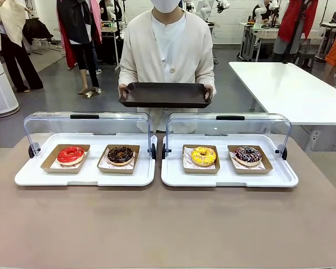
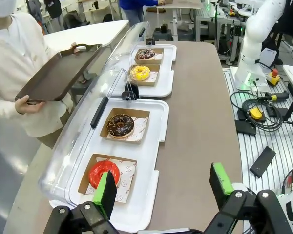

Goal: Provide the desired donut to the person.
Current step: Pick up and lift the Paper togo box containing the Donut pointed at by the person.

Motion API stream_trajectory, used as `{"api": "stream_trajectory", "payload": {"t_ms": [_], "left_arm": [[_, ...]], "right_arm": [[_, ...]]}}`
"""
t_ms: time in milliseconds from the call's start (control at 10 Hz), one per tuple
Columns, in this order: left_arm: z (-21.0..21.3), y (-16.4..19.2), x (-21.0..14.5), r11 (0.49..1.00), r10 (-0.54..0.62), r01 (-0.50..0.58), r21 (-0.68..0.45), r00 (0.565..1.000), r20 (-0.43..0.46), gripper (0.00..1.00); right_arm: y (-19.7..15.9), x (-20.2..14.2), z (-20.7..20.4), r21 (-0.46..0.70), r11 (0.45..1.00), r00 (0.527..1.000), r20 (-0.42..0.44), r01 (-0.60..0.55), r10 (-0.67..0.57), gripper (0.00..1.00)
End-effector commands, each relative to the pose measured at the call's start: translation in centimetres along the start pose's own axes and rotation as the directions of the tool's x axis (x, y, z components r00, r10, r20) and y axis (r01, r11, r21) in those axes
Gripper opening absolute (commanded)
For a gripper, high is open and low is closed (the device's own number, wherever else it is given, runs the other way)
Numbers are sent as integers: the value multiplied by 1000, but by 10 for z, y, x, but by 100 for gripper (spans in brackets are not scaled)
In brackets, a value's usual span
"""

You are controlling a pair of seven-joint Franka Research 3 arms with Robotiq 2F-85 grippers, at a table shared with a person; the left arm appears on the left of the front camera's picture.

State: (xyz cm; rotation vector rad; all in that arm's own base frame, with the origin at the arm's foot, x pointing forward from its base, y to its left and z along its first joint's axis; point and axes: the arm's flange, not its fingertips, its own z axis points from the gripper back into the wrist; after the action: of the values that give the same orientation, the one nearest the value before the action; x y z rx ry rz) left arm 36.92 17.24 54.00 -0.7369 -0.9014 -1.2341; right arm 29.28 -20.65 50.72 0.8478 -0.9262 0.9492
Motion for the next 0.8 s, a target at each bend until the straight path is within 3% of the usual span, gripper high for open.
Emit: {"api": "stream_trajectory", "payload": {"t_ms": [0,700], "left_arm": [[1,0,-1,1000,-5,5,-2,1000,17,100],[1,0,-1,1000,-5,5,-2,1000,17,100]], "right_arm": [[-1,1,0,4,1000,1000,17,-12,12,100],[-1,1,0,4,1000,1000,17,-12,12,100]]}}
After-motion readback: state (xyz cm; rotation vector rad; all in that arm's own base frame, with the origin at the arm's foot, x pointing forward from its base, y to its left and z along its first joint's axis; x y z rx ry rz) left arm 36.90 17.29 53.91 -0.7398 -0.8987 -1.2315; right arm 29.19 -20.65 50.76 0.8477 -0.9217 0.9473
